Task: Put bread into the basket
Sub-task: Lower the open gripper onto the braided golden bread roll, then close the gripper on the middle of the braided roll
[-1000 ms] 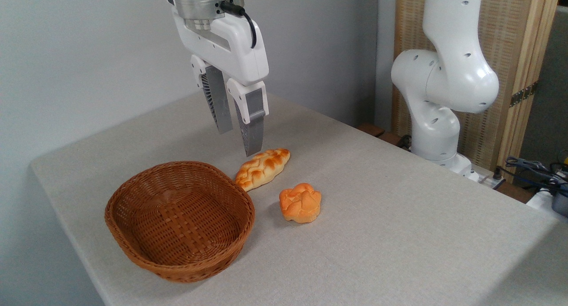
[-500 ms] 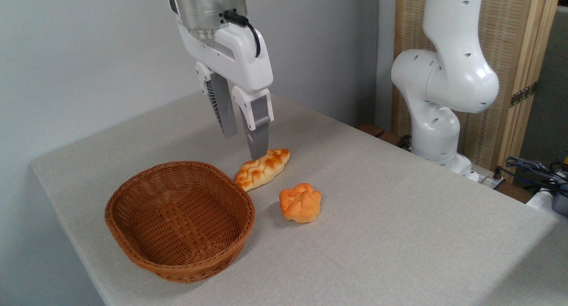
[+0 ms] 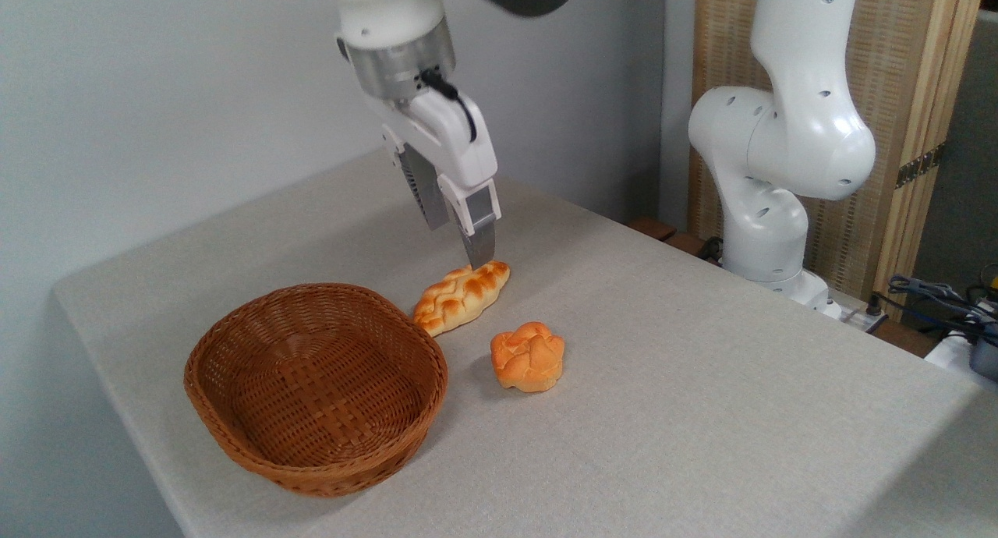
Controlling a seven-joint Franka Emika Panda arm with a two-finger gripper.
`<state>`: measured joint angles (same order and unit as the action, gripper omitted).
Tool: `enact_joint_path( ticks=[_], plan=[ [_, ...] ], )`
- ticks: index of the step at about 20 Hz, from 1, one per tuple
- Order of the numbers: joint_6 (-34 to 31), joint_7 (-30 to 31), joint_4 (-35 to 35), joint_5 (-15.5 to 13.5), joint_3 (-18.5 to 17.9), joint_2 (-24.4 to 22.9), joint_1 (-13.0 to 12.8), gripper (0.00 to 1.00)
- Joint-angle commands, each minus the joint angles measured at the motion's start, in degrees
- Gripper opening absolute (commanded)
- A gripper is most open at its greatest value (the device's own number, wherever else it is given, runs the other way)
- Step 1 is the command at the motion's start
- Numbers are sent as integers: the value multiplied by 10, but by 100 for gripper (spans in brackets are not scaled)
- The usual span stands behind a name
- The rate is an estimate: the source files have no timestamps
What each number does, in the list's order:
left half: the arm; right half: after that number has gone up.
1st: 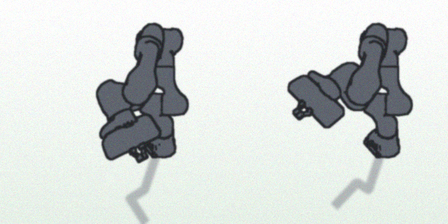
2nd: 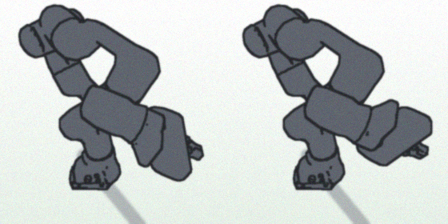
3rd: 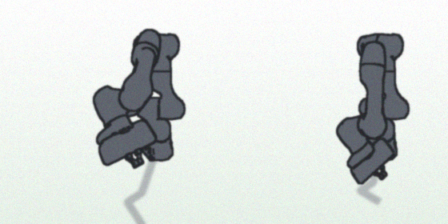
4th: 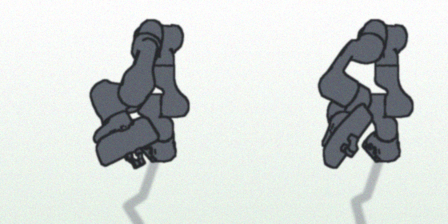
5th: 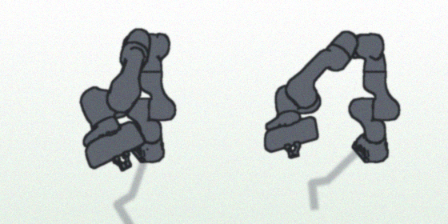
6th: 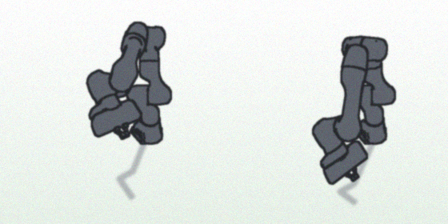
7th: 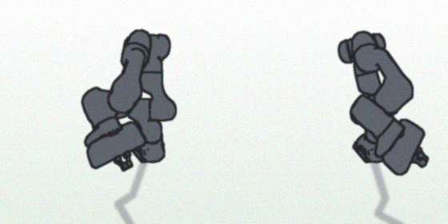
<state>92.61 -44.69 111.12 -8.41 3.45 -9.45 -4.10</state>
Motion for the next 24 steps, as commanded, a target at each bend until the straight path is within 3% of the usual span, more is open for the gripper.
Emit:
enact_joint_path(
  ticks=[1, 4, 13, 14, 15, 17, 18, 20, 24],
  plan=[
    [77, 79, 73, -13, 33, -10, -24, 100],
    [146, 131, 117, -13, 62, -7, -39, 100],
    [236, 136, 197, -5, 101, 1, -41, 100],
    [238, 137, 198, -5, 104, 2, -43, 96],
    [240, 137, 199, -4, 104, 4, -43, 82],
    [241, 137, 198, -4, 104, 4, -43, 38],
    [242, 136, 198, -4, 104, 4, -43, 25],
    [241, 136, 198, -4, 104, 3, -43, 14],
    [238, 130, 198, -4, 104, 2, -43, 14]
  ],
)
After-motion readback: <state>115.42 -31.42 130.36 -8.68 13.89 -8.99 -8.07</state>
